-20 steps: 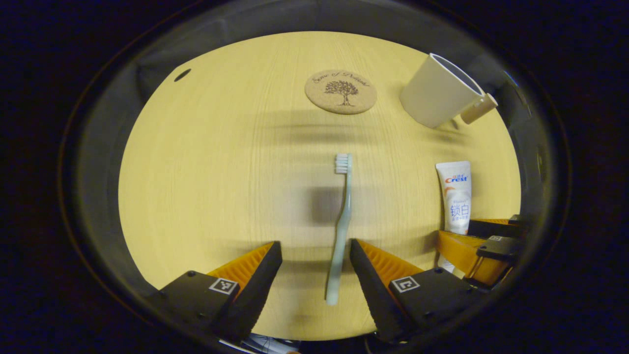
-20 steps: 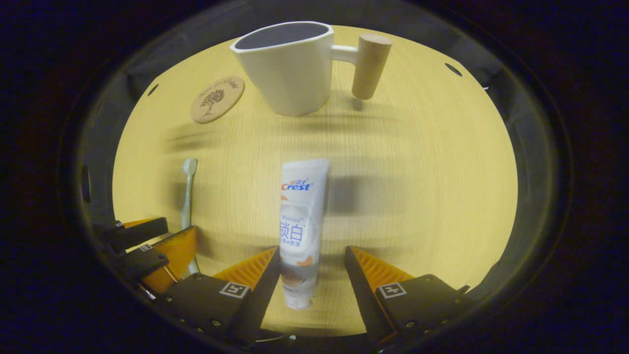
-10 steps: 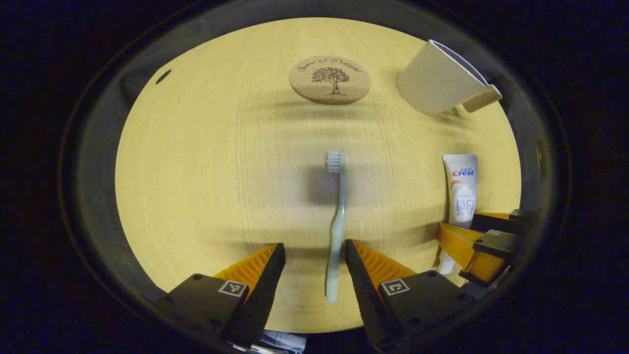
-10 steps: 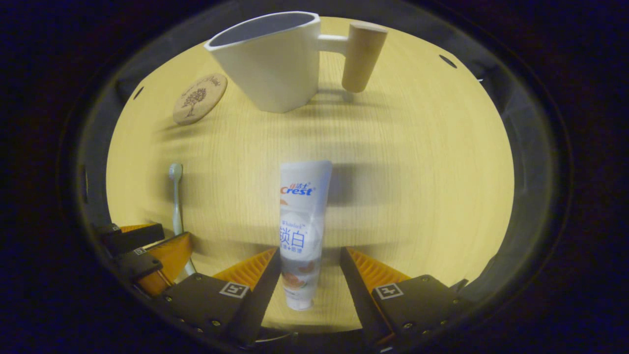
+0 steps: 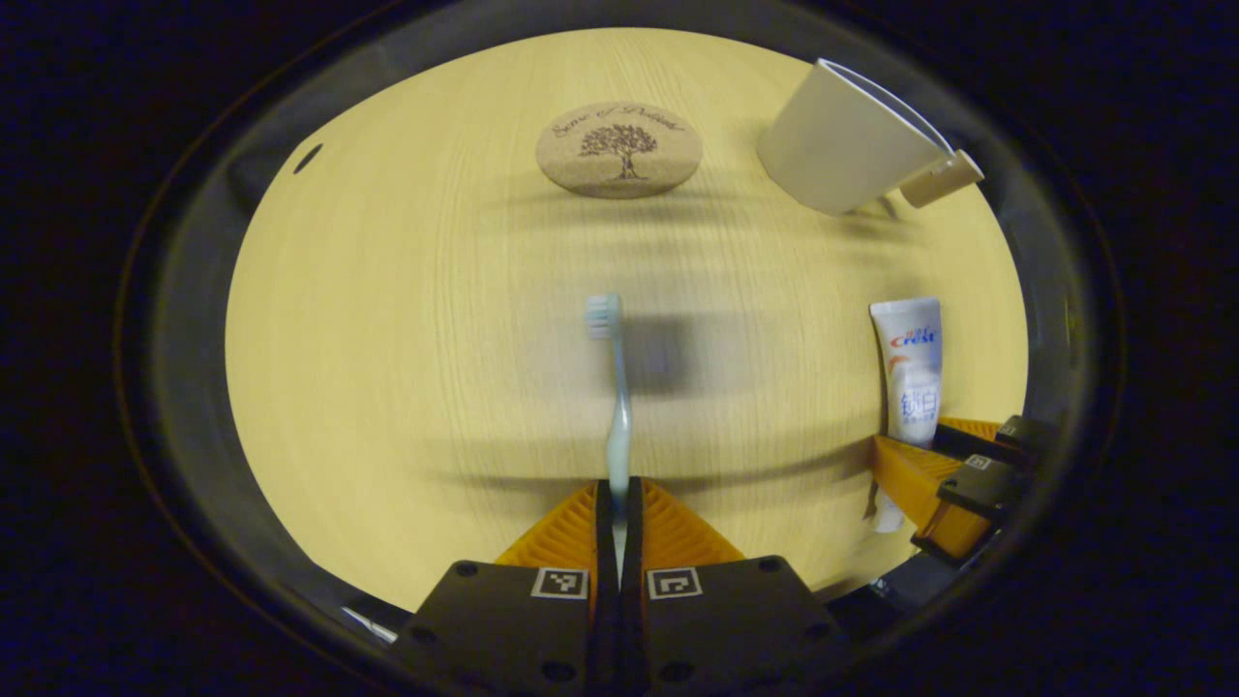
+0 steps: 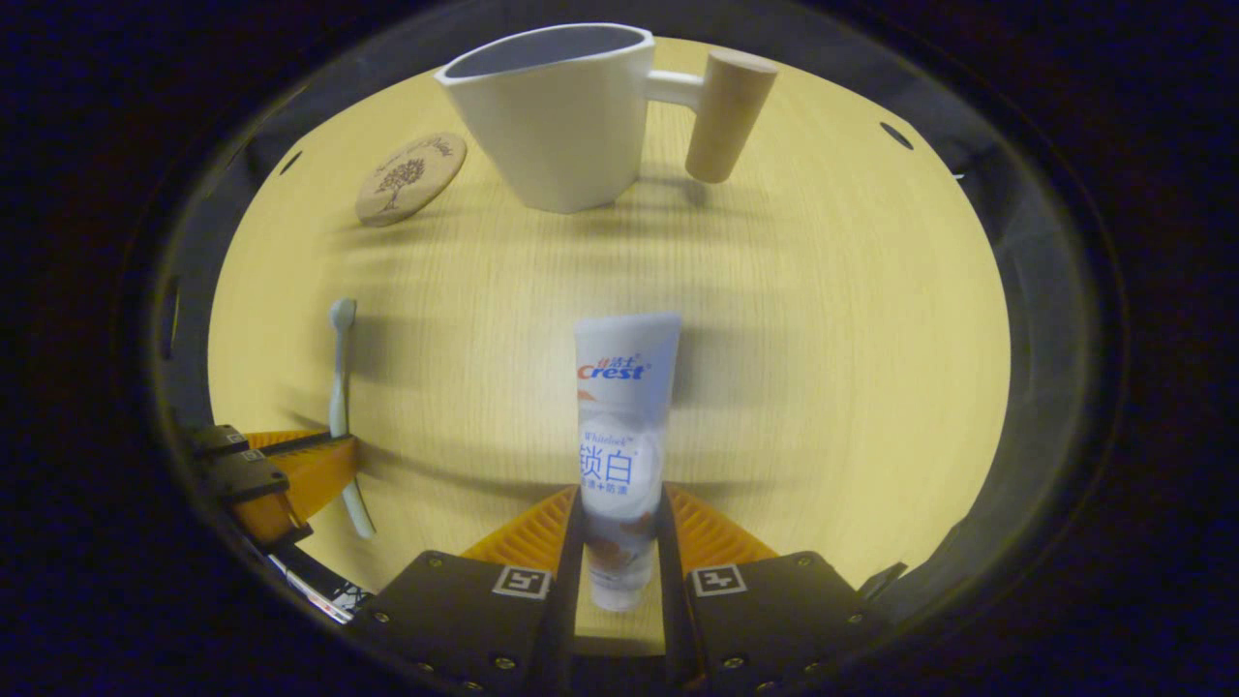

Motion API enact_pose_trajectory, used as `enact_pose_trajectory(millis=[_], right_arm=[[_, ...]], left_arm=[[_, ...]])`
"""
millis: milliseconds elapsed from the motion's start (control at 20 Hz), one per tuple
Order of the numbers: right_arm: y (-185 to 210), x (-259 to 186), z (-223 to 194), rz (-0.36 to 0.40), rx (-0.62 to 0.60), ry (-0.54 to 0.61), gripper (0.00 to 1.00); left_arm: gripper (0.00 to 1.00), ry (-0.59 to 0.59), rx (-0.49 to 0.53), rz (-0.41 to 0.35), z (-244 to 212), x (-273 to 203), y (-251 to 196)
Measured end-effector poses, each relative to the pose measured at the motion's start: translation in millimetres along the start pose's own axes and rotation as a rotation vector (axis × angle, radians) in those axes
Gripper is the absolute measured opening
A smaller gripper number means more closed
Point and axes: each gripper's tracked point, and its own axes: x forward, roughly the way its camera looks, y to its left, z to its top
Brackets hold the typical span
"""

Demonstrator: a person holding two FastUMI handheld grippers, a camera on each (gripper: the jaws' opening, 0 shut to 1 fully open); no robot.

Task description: Put the toothbrush and toothpaste on the desktop into the cup, then pick up the cup and place it on the coaster on the desktop.

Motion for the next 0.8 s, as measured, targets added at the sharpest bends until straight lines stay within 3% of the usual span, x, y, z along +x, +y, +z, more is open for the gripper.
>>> enact_pose_trajectory(millis=[50, 100, 500, 800], right_arm=[[-1.1, -0.8, 0.5, -0.003, 0.003, -0.012, 0.38], [-0.9, -2.1, 1.1, -0.003, 0.006, -0.015, 0.32], [-1.5, -2.5, 1.1, 0.004, 0.016, -0.035, 0.32], [0.4, -3.9, -9.1, 0.082, 0.053, -0.079, 0.32]], left_arm=[[0.08, -0.002, 0.003, 0.002, -1.3, 2.5, -0.6], [0.08, -0.009, 0.011, 0.003, 0.1, 2.6, -1.5], [0.08, -0.046, 0.000, -0.003, -0.4, -1.5, 1.6], [0.08, -0.138, -0.041, -0.069, 0.9, -5.2, 9.9]])
